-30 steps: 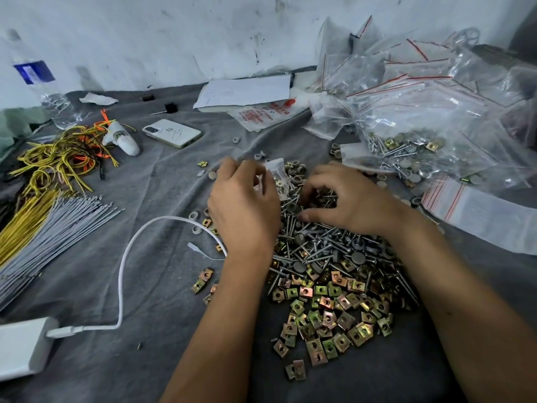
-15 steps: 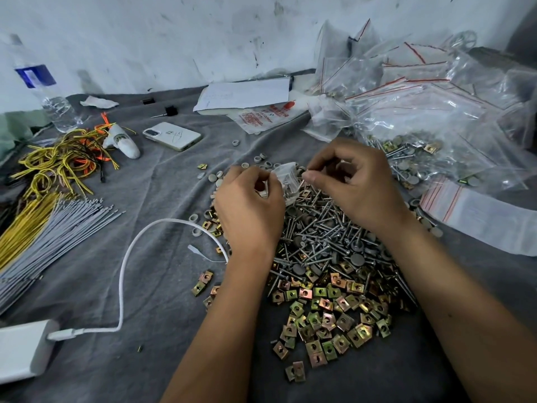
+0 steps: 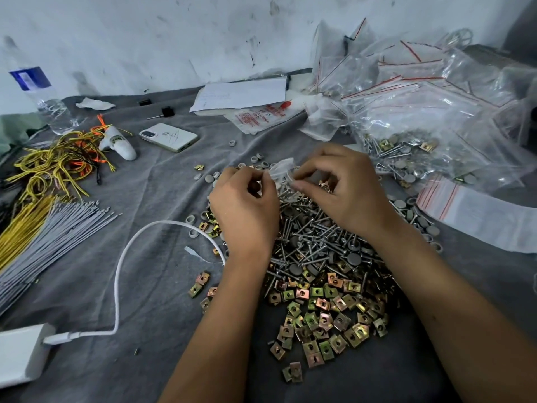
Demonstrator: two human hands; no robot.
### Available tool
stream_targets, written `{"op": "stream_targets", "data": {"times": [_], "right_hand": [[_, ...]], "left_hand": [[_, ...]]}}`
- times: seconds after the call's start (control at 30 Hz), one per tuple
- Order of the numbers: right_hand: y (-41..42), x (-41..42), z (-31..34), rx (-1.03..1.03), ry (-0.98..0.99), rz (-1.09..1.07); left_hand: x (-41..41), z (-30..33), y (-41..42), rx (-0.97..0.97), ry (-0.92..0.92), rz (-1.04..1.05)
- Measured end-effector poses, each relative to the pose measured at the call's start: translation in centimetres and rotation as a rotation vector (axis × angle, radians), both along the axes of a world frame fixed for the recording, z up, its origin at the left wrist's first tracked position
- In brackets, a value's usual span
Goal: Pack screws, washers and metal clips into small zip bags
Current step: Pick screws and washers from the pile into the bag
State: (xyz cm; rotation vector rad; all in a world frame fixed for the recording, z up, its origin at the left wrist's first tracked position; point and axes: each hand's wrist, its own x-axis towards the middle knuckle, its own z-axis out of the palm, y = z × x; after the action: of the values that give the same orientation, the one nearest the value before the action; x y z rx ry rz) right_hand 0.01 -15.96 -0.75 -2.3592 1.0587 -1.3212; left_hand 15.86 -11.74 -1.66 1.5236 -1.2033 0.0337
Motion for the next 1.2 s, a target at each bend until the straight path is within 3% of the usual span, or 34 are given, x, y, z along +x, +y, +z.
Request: {"op": "stream_targets", "data": {"times": [0.1, 0.23, 0.33, 0.6, 0.8, 1.2], "right_hand": [[-0.3, -1.1, 0.2, 0.071, 0.012, 0.050], [-1.2, -1.9, -0.6, 0.278, 0.370, -0.002], [-1.2, -1.9, -0.6, 0.351, 0.419, 0.051], [-0.6, -1.4, -0.2, 0.238, 0.270, 0.066], [-0.3, -1.8, 0.2, 0.172, -0.036, -0.016], [0.3, -0.4, 0.6, -0.057, -0.022, 0.079]], "left_hand": [[0.0, 0.0, 0.0, 0.010, 0.009, 0.018], [0.0, -0.1, 0.0, 0.002, 0.019, 0.031], [-0.1, -0.2, 0.0, -0.005, 0.008, 0.024], [-0.1, -0.3, -0.1, -0.026, 0.003, 0.044], [-0.1, -0.4, -0.1, -0.048, -0.001, 0.029], [-0.2, -0.4, -0.1, -0.020, -0.057, -0.034]]}}
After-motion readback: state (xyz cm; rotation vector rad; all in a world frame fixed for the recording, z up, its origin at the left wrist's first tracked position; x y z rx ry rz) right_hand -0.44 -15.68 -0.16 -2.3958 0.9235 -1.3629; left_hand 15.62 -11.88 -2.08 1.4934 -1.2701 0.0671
